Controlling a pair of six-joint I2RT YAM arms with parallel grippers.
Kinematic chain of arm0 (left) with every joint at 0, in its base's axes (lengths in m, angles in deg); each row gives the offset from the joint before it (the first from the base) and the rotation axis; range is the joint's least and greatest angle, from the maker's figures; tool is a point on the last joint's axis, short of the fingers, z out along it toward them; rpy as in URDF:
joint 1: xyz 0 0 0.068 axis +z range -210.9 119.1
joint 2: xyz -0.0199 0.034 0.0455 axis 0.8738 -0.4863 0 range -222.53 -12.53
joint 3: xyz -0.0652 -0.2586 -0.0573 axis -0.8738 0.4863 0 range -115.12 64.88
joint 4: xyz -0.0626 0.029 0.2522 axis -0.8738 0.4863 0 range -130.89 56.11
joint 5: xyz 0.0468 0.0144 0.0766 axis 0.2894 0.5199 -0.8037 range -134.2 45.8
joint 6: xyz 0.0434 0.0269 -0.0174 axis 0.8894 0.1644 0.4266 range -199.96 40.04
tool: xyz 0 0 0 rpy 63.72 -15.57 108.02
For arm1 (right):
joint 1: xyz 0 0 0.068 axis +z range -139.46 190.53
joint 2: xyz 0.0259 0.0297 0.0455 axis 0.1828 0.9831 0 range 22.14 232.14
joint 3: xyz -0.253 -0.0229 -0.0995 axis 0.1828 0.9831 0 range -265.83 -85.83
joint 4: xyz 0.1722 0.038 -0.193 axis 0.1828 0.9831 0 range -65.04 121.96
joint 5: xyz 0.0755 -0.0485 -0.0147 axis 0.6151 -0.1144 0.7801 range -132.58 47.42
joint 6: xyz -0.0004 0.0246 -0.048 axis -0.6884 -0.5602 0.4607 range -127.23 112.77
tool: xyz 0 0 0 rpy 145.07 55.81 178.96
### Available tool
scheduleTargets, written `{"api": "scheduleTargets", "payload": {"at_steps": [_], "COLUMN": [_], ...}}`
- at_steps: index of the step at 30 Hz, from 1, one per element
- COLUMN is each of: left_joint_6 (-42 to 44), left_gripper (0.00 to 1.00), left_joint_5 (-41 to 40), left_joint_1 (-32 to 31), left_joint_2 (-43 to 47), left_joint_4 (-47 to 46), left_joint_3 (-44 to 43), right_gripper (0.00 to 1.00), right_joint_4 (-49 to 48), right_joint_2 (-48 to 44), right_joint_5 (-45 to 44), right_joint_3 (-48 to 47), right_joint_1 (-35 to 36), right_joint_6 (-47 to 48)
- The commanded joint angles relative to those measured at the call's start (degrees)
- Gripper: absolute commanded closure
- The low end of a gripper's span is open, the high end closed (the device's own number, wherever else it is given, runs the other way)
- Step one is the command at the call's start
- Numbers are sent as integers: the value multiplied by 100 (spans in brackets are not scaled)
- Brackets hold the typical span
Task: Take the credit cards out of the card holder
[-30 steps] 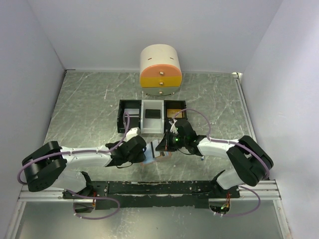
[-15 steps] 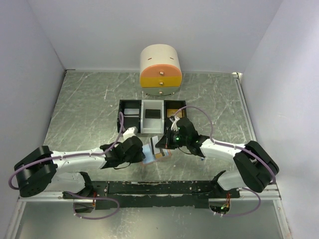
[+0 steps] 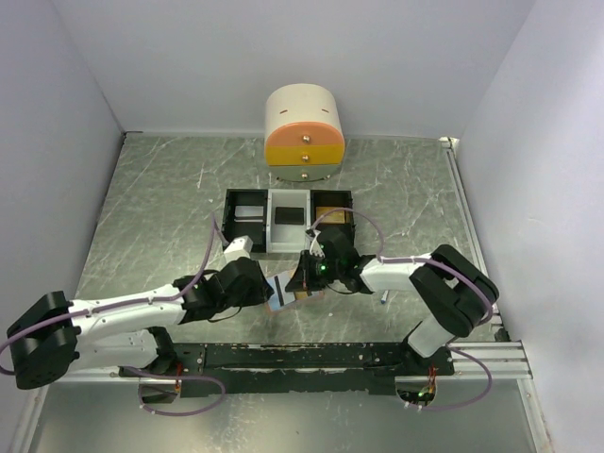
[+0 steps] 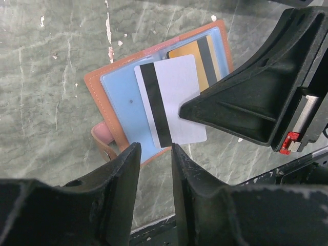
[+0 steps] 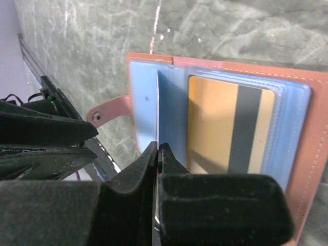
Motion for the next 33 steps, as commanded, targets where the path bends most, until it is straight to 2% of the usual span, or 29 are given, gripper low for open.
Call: {"api": "scheduleTargets", "payload": {"at_steps": [1, 6, 14, 17, 21, 28, 33], "left_joint_6": [-44, -41, 169, 314, 618, 1539, 2021], "left_gripper": [56, 46, 15, 8, 5, 3, 1], "left_joint_5": [-254, -298, -581, -478, -46, 650, 742], "left_joint_1": [-22, -22, 14, 226, 864, 2481, 3791], "left_joint_2": [287, 438, 720, 817, 882, 1253, 814], "left_joint_4": [243, 377, 1095, 1099, 1187, 1641, 2718], "left_joint_3": [85, 94, -109, -56, -68, -534, -1247], "right_gripper": [100, 100, 100, 100, 100, 100, 100], "right_joint_4": [-172, -5, -312, -504, -391, -152, 151], "right_joint_2": [-112, -511, -1145, -1344, -1539, -1624, -1098], "right_joint_5": [-72, -104, -426, -611, -884, -1440, -1633], "right_joint_3": [9, -144, -12, 63, -91, -638, -1472], "right_joint_1": [25, 21, 23, 26, 39, 146, 320], "right_joint_6": [49, 269, 286, 401, 834, 2164, 3155]}}
